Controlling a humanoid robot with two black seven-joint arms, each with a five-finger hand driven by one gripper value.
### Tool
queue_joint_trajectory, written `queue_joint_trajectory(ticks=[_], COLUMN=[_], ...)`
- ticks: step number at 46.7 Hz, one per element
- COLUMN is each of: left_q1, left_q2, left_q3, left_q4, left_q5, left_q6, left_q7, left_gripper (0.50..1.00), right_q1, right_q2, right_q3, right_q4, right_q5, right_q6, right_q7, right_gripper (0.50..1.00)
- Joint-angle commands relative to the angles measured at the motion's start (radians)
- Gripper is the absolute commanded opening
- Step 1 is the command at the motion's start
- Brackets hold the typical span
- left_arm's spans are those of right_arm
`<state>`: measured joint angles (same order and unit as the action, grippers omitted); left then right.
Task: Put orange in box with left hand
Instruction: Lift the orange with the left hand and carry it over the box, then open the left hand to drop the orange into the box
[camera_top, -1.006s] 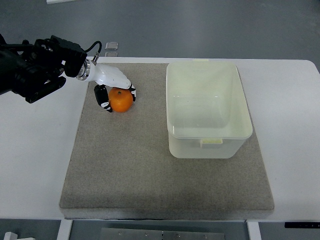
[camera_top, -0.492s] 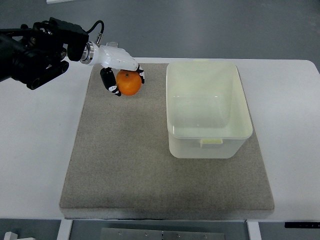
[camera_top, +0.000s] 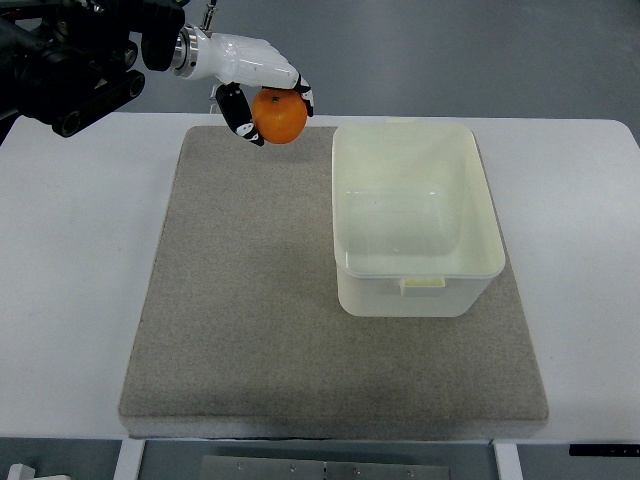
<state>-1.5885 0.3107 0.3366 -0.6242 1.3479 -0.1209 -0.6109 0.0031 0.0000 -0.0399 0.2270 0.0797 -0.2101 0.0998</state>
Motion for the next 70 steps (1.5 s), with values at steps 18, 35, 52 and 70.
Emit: queue_joint_trajectory(ticks=[18,35,52,70], left_q1=[-0.048,-0.059,-0.053,-0.036], left_q2=[-0.087,-0.182,-0.278,-0.288], left_q3=[-0.039,-0.080,-0.082,-0.091], left_q4=[-0.003,-0.006,-0.014,-0.028], left_q5=[-0.015,-0.032,-0.029,-0.038], left_q6=[0.003,0.003,0.001,0.006], left_q7=[0.000,0.000,0.000,0.000], left_gripper=[0.500,0.500,0.500,0.500], right_q1=[0.000,0.000,0.000,0.000], right_q2=[0.000,0.000,0.000,0.000], right_q3=[0.000,0.000,0.000,0.000], right_q4=[0.000,0.000,0.000,0.000], right_q5=[0.000,0.000,0.000,0.000], right_q6=[0.000,0.000,0.000,0.000], right_q7=[0.000,0.000,0.000,0.000], right_gripper=[0.944,0.944,0.944,0.944])
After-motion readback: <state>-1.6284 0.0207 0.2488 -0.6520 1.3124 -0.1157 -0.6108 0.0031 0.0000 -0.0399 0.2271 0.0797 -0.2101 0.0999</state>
